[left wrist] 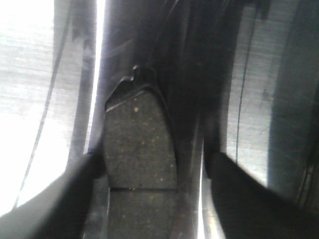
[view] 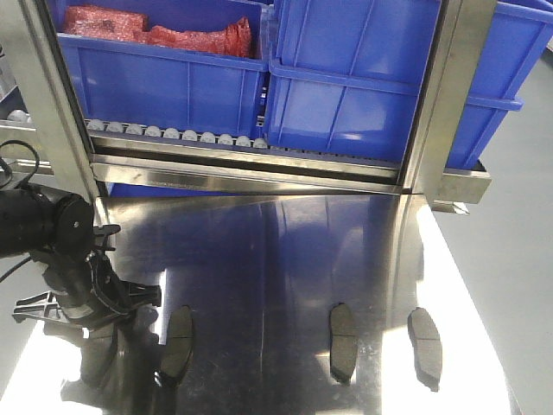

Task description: Move and align brake pads A on conveyor

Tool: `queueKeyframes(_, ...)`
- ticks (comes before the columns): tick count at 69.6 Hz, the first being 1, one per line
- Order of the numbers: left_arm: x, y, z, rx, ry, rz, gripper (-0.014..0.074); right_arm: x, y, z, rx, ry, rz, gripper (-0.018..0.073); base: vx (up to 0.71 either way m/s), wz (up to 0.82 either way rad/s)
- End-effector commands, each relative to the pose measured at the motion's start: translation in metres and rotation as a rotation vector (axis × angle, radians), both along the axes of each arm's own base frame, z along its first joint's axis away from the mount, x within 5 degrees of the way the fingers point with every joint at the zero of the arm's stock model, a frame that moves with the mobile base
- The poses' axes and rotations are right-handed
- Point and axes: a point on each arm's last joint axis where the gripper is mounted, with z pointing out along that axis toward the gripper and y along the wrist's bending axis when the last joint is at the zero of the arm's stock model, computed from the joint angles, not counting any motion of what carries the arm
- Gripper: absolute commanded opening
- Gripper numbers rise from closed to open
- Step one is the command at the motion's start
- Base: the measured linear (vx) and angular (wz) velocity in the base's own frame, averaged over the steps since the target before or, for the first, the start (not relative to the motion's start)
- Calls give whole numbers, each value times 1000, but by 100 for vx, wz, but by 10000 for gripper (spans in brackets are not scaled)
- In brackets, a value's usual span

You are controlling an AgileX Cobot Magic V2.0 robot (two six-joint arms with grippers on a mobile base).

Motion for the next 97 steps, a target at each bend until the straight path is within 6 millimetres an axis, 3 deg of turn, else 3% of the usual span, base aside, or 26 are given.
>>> queueKeyframes(1,4,-1,20,-16,-66,-1,234,0,0,4,-18,-75,5,-7,0,0)
queueKeyframes(8,3,0,16,-8,-43,-16,-8,0,0,4,-18,-75,5,-7,0,0)
queueKeyframes(21,3,0,12,-2,-20,-43,-8,0,0,4,-18,-75,5,-7,0,0)
queueKeyframes(33,1,0,22,-6,-43,-62,-8,0,0,4,-18,-75,5,-7,0,0)
queueKeyframes(46,-8,3,48,-11,-97,-75,-8,0,0,4,-18,-75,5,-7,0,0)
queueKeyframes(61,-26,11,94,-11,-229,-106,-8,0,0,4,-18,-75,5,-7,0,0)
queueKeyframes(80,-74,32,167,21,-485,-126,-8,0,0,4,-18,-75,5,-7,0,0)
queueKeyframes(97,-143,57,195,50,-675,-110,-7,0,0,4,-18,-75,5,-7,0,0)
